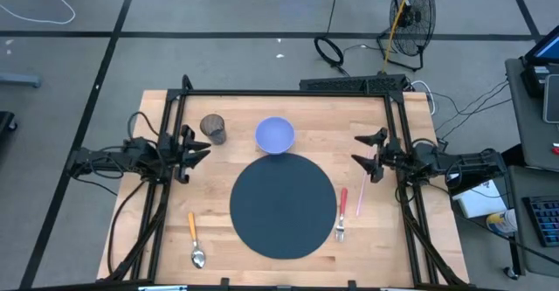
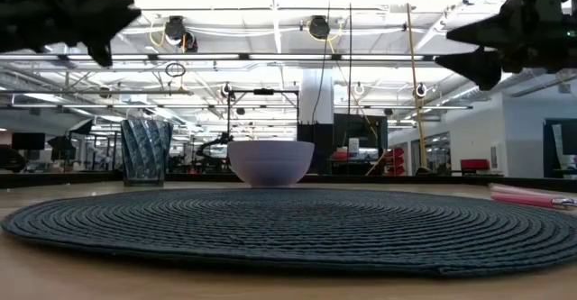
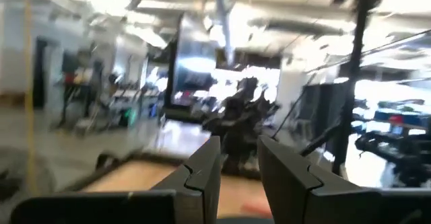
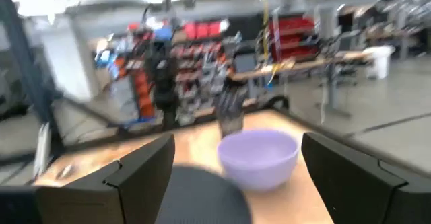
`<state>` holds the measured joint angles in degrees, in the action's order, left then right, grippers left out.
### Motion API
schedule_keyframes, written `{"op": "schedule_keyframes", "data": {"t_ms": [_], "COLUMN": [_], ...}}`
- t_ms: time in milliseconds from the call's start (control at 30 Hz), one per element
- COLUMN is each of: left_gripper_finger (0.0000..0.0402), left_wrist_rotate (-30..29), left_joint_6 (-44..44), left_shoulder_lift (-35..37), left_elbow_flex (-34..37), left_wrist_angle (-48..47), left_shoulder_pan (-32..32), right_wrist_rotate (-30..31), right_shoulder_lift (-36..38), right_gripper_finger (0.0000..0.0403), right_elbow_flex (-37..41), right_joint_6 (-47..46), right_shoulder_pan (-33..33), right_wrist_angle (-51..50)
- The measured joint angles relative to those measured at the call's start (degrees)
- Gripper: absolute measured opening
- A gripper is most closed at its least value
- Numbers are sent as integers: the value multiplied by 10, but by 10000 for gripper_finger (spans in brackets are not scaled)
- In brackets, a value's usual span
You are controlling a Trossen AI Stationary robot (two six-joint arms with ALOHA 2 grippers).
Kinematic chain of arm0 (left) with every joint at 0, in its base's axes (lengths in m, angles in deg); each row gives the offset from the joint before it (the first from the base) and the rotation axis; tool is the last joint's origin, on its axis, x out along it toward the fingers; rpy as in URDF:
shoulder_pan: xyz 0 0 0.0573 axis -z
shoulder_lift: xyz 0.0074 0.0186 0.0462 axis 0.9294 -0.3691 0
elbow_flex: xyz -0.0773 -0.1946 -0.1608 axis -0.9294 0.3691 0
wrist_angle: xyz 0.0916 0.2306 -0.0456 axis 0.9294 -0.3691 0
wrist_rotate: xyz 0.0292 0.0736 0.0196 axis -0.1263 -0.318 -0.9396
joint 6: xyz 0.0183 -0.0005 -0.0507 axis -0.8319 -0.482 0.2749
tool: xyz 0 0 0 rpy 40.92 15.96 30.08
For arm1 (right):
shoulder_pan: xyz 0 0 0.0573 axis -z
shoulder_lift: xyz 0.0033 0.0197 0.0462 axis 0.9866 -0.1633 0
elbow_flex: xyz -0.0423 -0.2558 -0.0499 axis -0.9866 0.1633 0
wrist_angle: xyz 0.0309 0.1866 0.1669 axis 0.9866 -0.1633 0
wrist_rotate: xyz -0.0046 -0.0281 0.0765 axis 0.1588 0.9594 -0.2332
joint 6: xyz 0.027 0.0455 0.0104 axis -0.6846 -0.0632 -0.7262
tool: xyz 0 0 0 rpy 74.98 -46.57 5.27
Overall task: Pick & Place Utensil
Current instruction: Put the purple bowl on the mat
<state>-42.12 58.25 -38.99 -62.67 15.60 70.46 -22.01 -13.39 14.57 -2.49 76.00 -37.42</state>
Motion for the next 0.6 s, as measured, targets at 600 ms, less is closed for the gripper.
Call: {"op": "schedule_keyframes", "data": {"t_ms": [600], "left_gripper_finger": [104], "left_wrist_rotate": [-13], "left_joint_6": [-123], "left_shoulder_lift": [-380], "left_elbow_flex": [-219], "left_wrist_angle": [7], "left_shoulder_pan": [-2], "right_wrist_rotate": [103], "right_shoulder_lift": [0], "right_gripper_finger": [318], "right_elbow_flex": [0], "right_joint_6": [3], "right_shoulder_pan": [0], "right_wrist_angle": [53]}}
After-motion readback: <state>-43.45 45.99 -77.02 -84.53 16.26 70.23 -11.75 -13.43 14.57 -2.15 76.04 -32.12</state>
